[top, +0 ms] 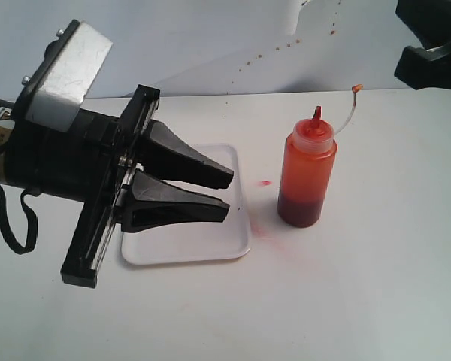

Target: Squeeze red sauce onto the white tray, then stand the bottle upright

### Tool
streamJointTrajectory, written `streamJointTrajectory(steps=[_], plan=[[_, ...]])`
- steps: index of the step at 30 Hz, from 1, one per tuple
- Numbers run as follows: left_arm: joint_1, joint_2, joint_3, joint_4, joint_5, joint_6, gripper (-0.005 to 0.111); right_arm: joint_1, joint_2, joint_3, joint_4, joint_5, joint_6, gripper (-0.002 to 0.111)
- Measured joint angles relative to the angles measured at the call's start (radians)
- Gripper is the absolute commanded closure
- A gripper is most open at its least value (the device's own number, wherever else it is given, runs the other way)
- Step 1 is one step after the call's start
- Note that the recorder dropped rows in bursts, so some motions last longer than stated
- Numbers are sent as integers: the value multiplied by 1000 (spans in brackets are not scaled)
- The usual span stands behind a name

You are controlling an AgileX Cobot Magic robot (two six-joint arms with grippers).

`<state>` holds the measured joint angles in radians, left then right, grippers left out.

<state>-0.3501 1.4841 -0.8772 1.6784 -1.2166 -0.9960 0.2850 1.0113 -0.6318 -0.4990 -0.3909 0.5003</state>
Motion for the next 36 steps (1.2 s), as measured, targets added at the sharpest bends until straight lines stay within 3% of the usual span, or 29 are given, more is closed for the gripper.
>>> streamJointTrajectory(steps=[31,33,36], plan=[[0,0,0,0,0,-1,75,0,0,0,0,0,0,108],[0,0,0,0,0,-1,77,0,0,0,0,0,0,108],[0,0,0,0,0,-1,92,0,0,0,0,0,0,108]])
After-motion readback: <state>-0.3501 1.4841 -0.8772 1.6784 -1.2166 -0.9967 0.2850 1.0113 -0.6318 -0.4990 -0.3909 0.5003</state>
